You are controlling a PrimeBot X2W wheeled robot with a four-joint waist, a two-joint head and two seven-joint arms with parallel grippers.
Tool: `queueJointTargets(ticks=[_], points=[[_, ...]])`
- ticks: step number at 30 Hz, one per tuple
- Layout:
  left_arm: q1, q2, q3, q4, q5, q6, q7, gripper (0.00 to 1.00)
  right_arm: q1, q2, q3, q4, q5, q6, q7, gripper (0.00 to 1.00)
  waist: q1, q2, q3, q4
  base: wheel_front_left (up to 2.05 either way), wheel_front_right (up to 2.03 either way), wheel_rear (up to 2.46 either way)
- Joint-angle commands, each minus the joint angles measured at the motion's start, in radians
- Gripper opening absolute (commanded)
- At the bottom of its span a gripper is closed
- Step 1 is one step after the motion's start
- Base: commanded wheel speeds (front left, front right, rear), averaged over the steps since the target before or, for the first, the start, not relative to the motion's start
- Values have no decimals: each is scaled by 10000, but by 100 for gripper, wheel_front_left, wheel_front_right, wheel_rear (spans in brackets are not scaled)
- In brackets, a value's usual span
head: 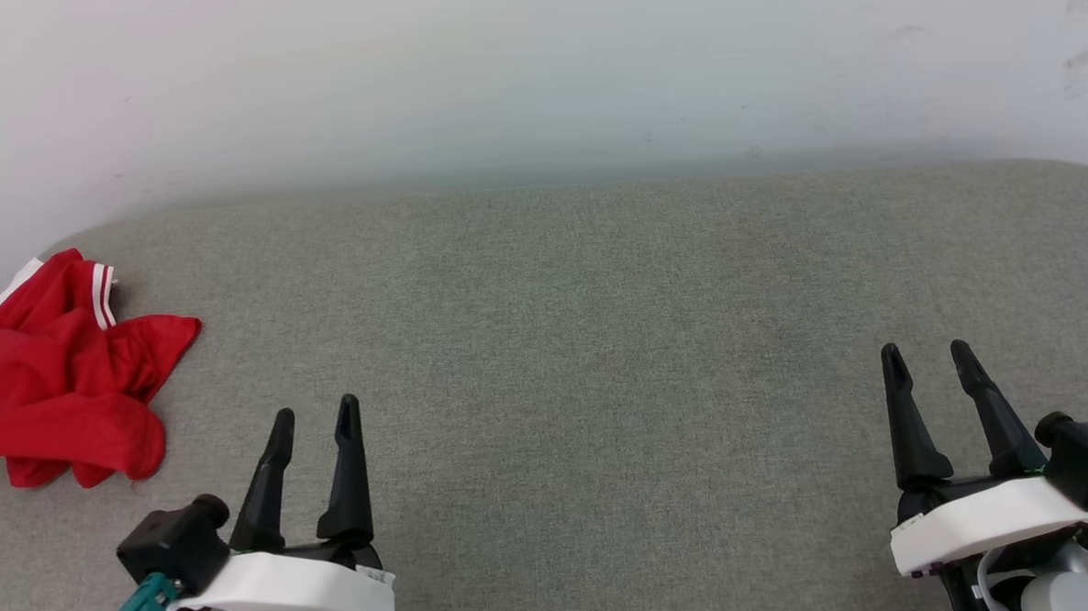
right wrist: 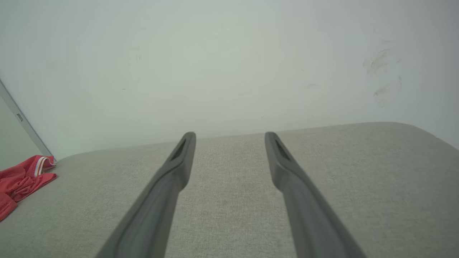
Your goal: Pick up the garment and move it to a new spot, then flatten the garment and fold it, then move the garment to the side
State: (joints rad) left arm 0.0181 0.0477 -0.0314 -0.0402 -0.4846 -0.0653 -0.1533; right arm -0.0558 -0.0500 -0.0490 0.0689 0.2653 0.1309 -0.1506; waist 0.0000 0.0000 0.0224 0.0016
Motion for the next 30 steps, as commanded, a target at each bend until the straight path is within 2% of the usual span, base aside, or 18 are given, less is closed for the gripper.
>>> queueJointTargets(ticks=[1,12,22,30], points=[[53,25,-123,-124,424,51,-97,100,29,-7,46,-81,-362,-2,-121,100,0,0,-8,-2,0,0,0],[137,266,-659,87,1834,534,-362,100,102,-7,59,-76,-1826,-2,-382,100,0,0,-2,0,0,0,0],[134,399,-926,126,2621,1082,-570,100,93,-6,179,-257,-2951,-2,-604,100,0,0,15,-9,0,0,0],[265,188,-608,-60,2580,714,-741,100,168,-5,235,-335,-2759,-4,-768,100,0,0,49,3,0,0,0]])
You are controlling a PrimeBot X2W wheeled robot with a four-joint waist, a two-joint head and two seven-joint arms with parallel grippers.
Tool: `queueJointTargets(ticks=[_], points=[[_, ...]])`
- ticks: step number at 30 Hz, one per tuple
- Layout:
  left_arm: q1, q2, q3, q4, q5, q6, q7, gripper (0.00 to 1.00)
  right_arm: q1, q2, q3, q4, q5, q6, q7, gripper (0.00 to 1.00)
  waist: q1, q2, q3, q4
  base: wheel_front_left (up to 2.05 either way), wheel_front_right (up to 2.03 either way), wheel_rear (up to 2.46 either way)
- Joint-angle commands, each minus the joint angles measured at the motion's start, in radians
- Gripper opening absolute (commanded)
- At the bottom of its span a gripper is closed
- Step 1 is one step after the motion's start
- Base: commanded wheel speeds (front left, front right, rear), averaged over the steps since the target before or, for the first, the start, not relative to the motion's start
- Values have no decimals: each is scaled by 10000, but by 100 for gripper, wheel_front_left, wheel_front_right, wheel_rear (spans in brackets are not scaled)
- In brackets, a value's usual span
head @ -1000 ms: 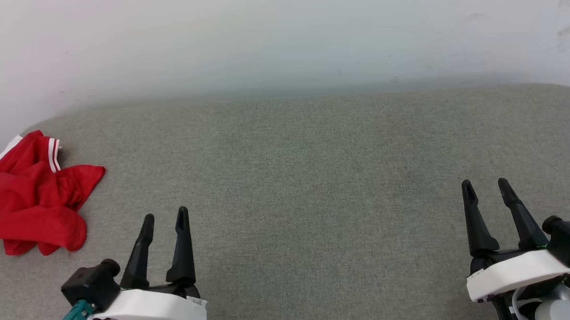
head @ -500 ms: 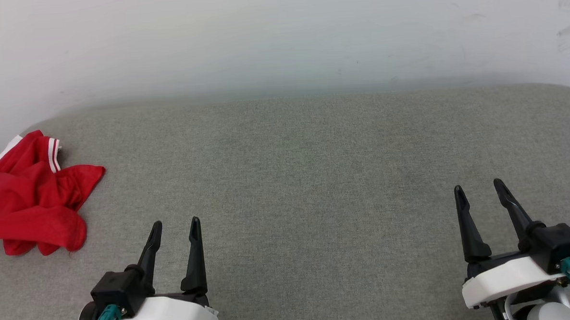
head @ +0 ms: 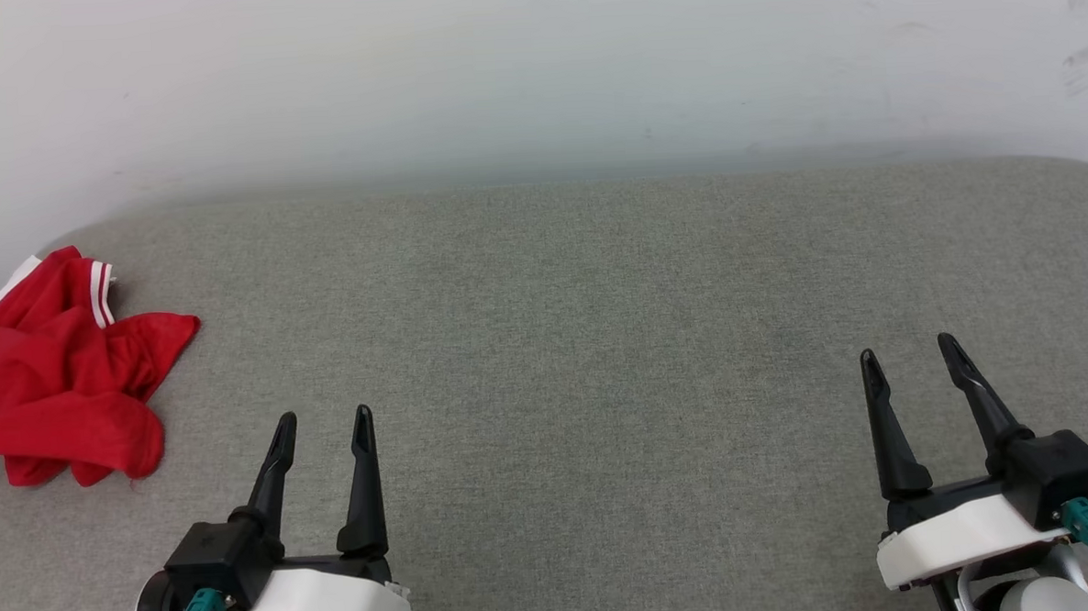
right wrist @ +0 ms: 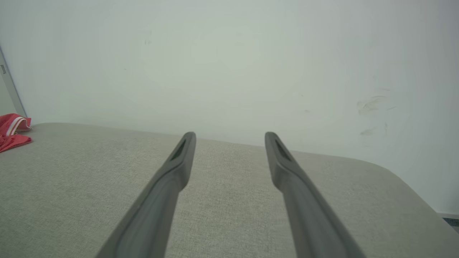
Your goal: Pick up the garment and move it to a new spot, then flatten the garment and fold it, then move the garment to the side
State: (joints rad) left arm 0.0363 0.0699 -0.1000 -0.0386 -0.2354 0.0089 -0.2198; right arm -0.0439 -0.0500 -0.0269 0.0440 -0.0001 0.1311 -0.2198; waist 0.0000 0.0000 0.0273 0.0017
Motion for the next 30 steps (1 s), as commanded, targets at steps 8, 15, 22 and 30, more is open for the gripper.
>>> queueJointTargets(ticks=[8,15,22,30], points=[[295,-178,598,118,406,-402,-240,100,125,-4,7,39,-32,-6,-219,100,0,0,-40,-25,0,0,0],[366,-199,597,389,697,-583,-349,100,219,-2,-60,412,958,-6,-366,100,0,0,-66,-34,0,0,0],[431,-197,481,548,944,-623,-482,100,191,-2,145,660,901,-7,-476,100,0,0,-101,-35,0,0,0],[375,-197,539,856,579,-756,-459,100,173,0,200,613,1150,-7,-460,100,0,0,-139,0,0,0,0]])
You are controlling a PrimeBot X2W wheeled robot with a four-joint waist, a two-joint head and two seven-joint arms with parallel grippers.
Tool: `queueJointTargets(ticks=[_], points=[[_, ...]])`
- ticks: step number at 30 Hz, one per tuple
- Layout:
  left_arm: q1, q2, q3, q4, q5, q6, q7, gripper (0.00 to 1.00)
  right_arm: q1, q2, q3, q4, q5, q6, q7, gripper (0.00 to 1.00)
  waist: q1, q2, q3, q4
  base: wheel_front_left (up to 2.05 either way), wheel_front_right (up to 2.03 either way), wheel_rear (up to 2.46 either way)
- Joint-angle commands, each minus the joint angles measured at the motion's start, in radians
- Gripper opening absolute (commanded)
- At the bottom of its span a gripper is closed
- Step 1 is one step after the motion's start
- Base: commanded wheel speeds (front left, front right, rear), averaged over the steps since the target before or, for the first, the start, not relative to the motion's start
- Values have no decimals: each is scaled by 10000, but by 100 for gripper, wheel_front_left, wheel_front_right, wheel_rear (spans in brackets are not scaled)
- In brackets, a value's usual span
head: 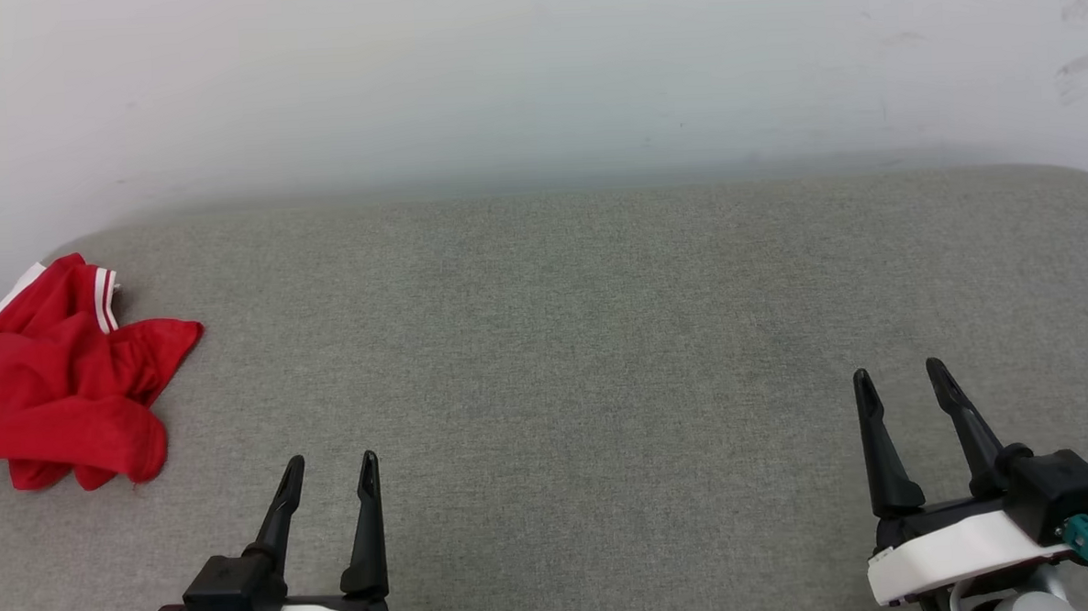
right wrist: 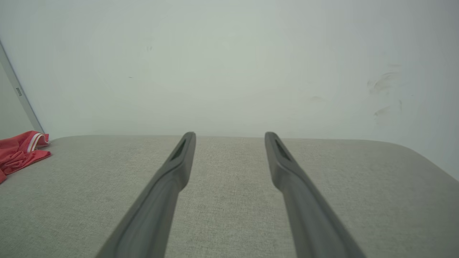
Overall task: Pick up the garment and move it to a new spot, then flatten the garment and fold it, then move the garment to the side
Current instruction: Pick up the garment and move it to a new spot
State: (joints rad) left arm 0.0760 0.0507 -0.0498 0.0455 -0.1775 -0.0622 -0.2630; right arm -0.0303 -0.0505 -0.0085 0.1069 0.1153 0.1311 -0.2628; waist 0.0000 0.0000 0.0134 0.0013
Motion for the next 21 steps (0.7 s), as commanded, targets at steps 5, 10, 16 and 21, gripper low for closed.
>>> queueJointTargets(ticks=[5,10,16,21], points=[[-64,-4,42,126,-66,-53,-28,100,135,6,124,-56,68,-7,-30,100,0,0,-42,169,0,0,0],[-33,-6,107,286,-97,25,-28,100,249,4,154,-26,77,-7,-30,100,0,0,-125,584,0,0,0],[65,-5,336,397,-19,13,-28,100,349,7,428,-23,126,-7,-28,100,0,0,-256,1323,0,0,0],[157,-7,522,352,71,-40,-28,100,455,6,666,38,163,-7,-28,100,0,0,-383,2088,0,0,0]])
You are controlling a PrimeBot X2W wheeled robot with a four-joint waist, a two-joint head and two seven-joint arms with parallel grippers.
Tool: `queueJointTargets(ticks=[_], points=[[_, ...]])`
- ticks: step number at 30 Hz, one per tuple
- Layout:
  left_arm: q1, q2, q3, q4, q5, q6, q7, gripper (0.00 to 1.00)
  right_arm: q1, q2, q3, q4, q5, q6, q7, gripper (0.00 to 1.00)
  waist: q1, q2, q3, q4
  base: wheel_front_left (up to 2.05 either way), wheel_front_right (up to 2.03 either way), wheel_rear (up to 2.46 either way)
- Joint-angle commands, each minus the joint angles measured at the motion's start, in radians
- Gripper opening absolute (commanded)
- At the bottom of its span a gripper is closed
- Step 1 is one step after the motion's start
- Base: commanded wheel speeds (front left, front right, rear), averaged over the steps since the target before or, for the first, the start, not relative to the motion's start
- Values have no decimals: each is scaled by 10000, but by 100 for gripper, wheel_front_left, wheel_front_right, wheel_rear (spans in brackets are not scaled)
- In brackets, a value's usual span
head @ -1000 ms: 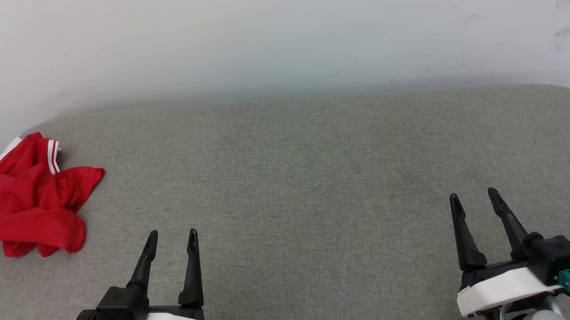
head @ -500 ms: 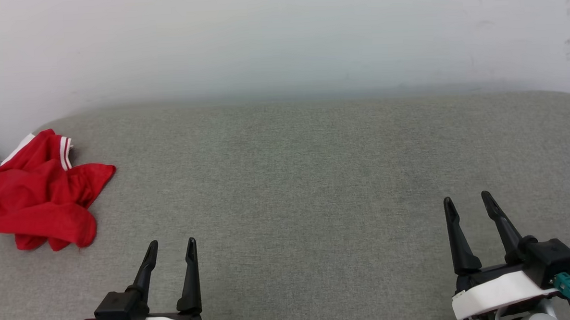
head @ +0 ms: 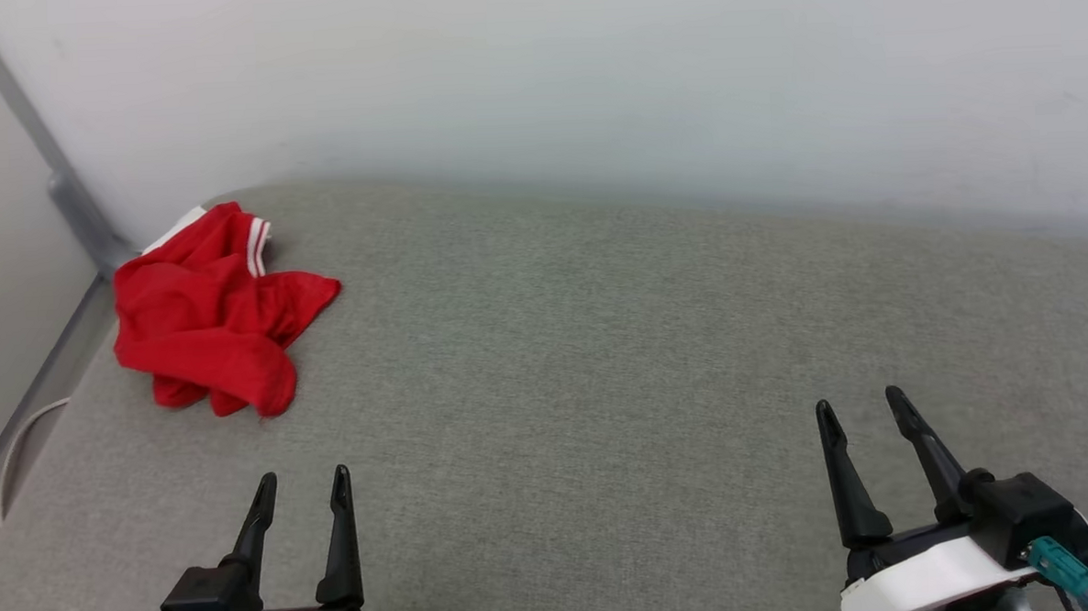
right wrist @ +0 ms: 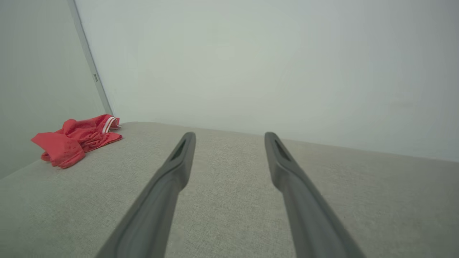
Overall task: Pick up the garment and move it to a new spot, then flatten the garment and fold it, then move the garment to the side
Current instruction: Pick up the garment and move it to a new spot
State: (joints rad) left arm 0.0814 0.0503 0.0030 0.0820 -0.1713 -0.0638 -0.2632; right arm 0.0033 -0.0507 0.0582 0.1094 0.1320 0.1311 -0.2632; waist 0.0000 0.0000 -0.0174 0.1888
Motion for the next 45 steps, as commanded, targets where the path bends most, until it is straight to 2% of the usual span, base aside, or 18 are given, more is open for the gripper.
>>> queueJointTargets(ticks=[1,13,23,40,42,45], points=[[129,0,6,-20,29,-42,-24,100,137,9,-2,17,6,-7,-25,100,0,0,-103,371,0,0,0],[375,-3,79,-147,343,-126,-26,100,262,8,341,162,281,-7,-25,100,0,0,-370,1960,0,0,0],[510,-3,51,-173,397,-227,-26,100,346,6,583,333,523,-7,-25,100,0,0,-443,2779,0,0,0],[300,-2,181,-611,98,8,-24,100,54,6,561,277,161,-7,-25,100,0,0,41,2739,0,0,0],[130,-7,210,-438,-241,-140,-23,100,-49,5,564,187,-41,-7,-25,100,0,0,361,2566,0,0,0],[-516,-1,337,-447,-174,-328,-24,100,-227,5,485,15,-367,-7,-23,100,0,0,961,2303,0,0,0]])
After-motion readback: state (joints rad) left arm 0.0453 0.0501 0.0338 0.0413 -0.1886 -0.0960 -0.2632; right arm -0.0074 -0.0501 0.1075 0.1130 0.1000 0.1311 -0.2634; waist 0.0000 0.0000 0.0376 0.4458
